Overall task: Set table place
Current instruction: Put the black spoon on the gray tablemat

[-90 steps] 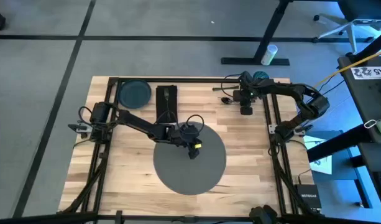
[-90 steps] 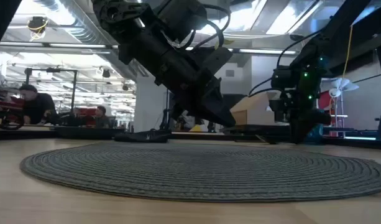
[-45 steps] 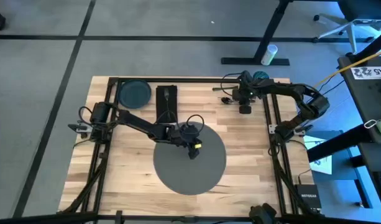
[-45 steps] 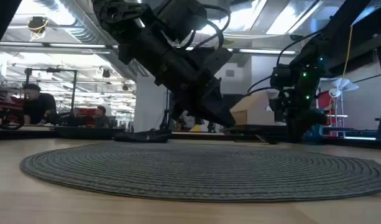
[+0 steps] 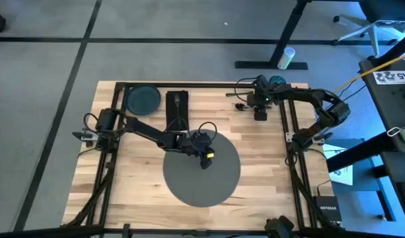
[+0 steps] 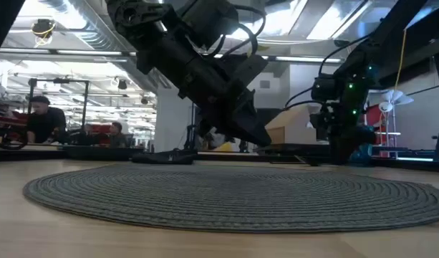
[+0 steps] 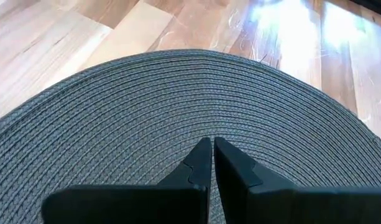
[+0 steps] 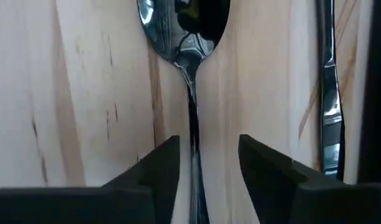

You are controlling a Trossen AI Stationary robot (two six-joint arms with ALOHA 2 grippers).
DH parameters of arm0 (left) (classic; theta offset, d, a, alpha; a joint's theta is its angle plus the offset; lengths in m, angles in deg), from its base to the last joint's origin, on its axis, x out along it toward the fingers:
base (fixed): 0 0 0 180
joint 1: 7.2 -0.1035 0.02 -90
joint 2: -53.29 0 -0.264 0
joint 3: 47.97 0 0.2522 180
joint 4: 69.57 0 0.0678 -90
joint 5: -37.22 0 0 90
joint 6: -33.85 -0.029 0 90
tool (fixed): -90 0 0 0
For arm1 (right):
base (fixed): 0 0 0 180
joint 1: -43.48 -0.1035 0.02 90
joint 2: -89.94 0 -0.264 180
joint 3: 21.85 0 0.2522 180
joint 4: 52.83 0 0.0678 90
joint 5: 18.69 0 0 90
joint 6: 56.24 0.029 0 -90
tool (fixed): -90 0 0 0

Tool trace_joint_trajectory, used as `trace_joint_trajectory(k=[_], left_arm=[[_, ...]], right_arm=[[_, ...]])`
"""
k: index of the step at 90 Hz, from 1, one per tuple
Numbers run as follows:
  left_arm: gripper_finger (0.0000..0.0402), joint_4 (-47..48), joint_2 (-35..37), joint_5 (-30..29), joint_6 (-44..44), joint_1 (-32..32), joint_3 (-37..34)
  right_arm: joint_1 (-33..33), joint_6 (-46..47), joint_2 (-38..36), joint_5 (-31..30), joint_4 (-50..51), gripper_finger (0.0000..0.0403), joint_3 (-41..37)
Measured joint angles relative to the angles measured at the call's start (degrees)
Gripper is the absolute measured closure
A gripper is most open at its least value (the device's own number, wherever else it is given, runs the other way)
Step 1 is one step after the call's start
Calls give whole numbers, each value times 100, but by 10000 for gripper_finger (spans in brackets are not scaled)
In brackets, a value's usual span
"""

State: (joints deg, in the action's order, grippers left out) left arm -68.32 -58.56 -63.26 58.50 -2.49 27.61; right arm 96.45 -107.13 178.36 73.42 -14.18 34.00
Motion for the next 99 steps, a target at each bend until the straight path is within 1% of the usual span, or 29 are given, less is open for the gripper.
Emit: trace_joint_trajectory(k=[12,21,38,51,56,63,67,74,82,90,99], left_arm=[[400,0,0,1,-225,1,0],[400,45,0,0,-256,17,0],[401,58,0,2,-539,6,-2],[401,72,0,0,-541,-36,-2],[401,74,0,1,-541,-58,-2],[401,75,0,0,-541,-81,-2],[401,74,0,0,-545,-100,-2],[401,78,2,0,-568,-112,-2],[401,92,0,-27,-563,-128,-2],[401,131,2,-84,-561,-136,-2],[401,175,2,-184,-537,-141,-7]], right_arm=[[1,-37,71,1,-23,310,0],[4,-39,227,-2,-61,328,11],[4,-41,365,-2,-96,335,22],[4,-39,369,-4,-80,343,20],[4,-39,372,6,-53,357,17],[4,-43,374,46,-14,387,15],[4,-45,381,21,-12,395,15],[4,-11,387,8,36,394,15],[4,134,386,168,70,399,15],[6,462,333,268,142,400,21],[0,876,260,354,509,402,177]])
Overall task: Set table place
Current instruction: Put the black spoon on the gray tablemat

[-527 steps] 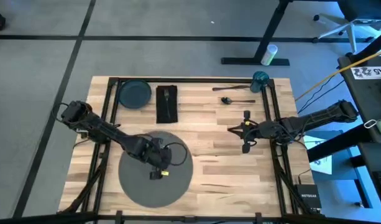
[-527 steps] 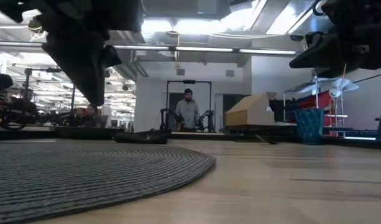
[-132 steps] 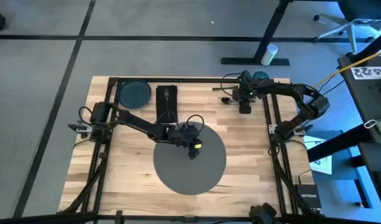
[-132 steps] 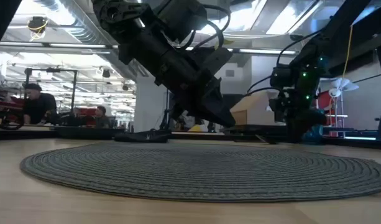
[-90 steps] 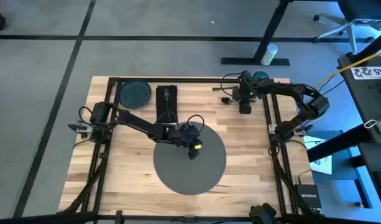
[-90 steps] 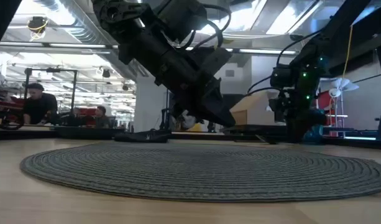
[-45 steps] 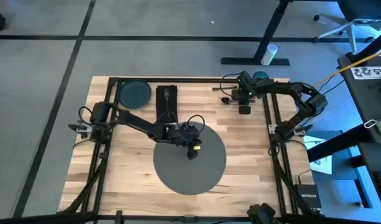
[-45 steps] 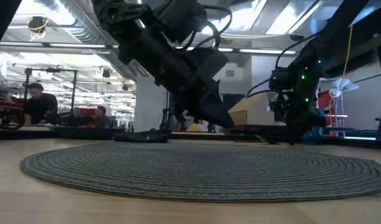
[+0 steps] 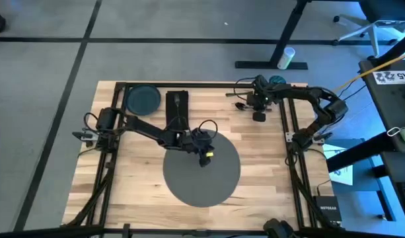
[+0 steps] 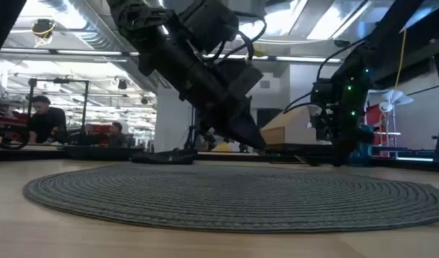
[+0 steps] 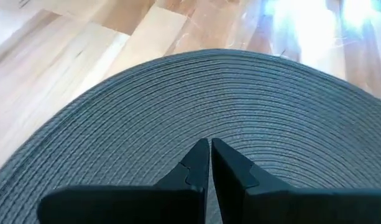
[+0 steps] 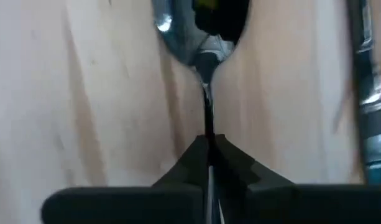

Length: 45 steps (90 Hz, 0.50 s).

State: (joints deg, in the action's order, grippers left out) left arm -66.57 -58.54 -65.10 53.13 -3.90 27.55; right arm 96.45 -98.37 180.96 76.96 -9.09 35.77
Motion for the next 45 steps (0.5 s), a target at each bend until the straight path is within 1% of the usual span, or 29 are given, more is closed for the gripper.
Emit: trace_joint_trajectory(k=[9,20,35,45], left_arm=[[401,19,0,-300,27,12,0],[401,110,0,-535,65,47,0],[401,266,0,-795,132,147,0],[401,298,0,-936,132,243,0]], right_arm=[[-7,413,-125,146,676,403,156],[-11,910,-427,275,985,402,381],[-11,1507,-944,627,1415,402,424],[-63,1710,-1326,858,1864,402,413]])
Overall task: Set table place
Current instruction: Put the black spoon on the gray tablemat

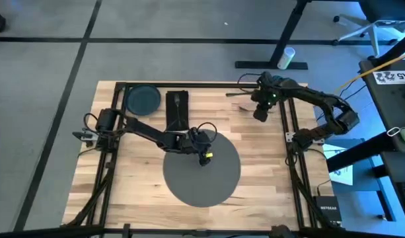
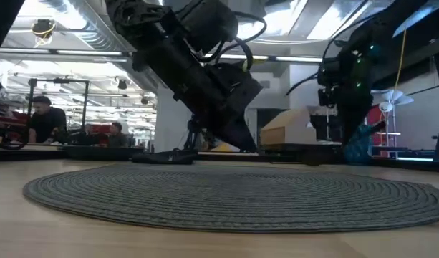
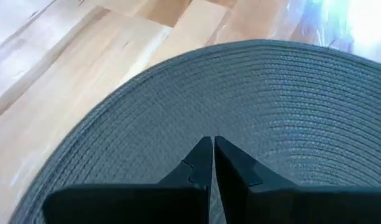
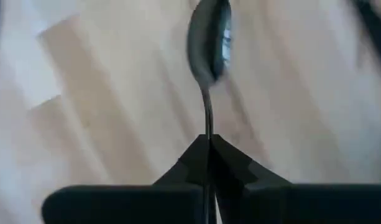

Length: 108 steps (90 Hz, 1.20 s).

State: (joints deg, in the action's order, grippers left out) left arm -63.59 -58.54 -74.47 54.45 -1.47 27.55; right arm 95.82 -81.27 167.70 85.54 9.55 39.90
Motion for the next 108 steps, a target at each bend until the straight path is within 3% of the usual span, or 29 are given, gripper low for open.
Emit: trace_joint_trajectory(k=[28,48,67,82,108], left_arm=[[401,15,0,-18,130,135,0],[401,197,41,-167,315,228,-2],[401,458,85,-177,472,338,-2],[401,473,87,-157,473,445,-2],[401,467,87,-161,498,477,-2]], right_arm=[[-1134,992,-1149,-57,443,403,-275],[-1949,1482,-1302,-1426,608,391,-812],[-1816,1581,-1190,-1438,-600,341,-1662],[-1239,1595,-1152,-1315,-1333,299,-1692],[-569,1568,-775,-1167,-1510,286,-1696]])
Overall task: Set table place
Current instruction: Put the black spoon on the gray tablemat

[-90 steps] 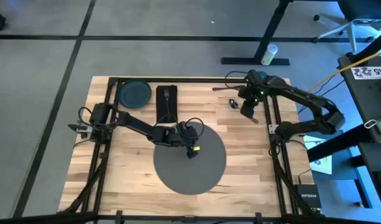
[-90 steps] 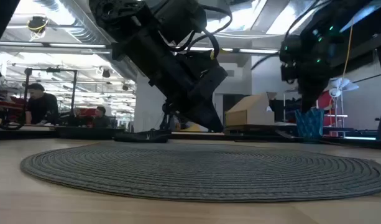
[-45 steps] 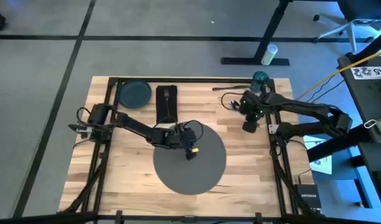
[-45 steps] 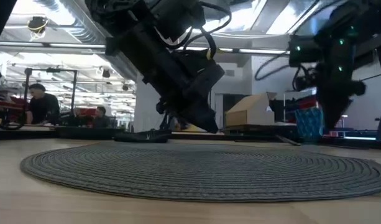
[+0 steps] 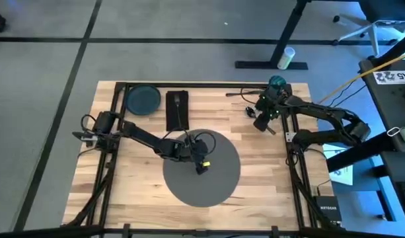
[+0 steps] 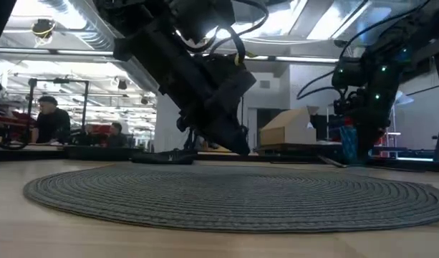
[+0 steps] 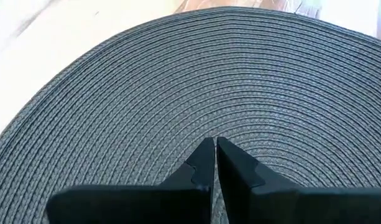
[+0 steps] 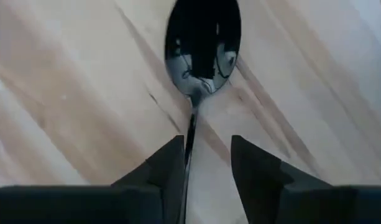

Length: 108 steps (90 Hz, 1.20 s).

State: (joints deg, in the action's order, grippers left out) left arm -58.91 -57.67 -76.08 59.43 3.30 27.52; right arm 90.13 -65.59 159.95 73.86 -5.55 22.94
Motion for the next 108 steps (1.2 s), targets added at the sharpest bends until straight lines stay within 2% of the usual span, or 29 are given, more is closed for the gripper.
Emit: trace_joint_trajectory(k=[38,53,63,67,86,108], left_arm=[[401,104,0,-1,0,-11,0],[401,103,0,-2,-2,-9,2],[401,105,0,-3,-2,-9,2],[401,109,0,-3,-2,-9,2],[401,120,0,-16,15,-9,2],[401,139,0,-195,17,70,2]], right_arm=[[-11,-182,916,211,-549,288,31],[-8,-297,1165,390,-585,328,48],[-11,-427,1172,456,-583,383,42],[-11,-462,1167,446,-579,393,42],[-7,-371,1106,669,-247,399,96],[-28,259,392,1287,215,402,173]])
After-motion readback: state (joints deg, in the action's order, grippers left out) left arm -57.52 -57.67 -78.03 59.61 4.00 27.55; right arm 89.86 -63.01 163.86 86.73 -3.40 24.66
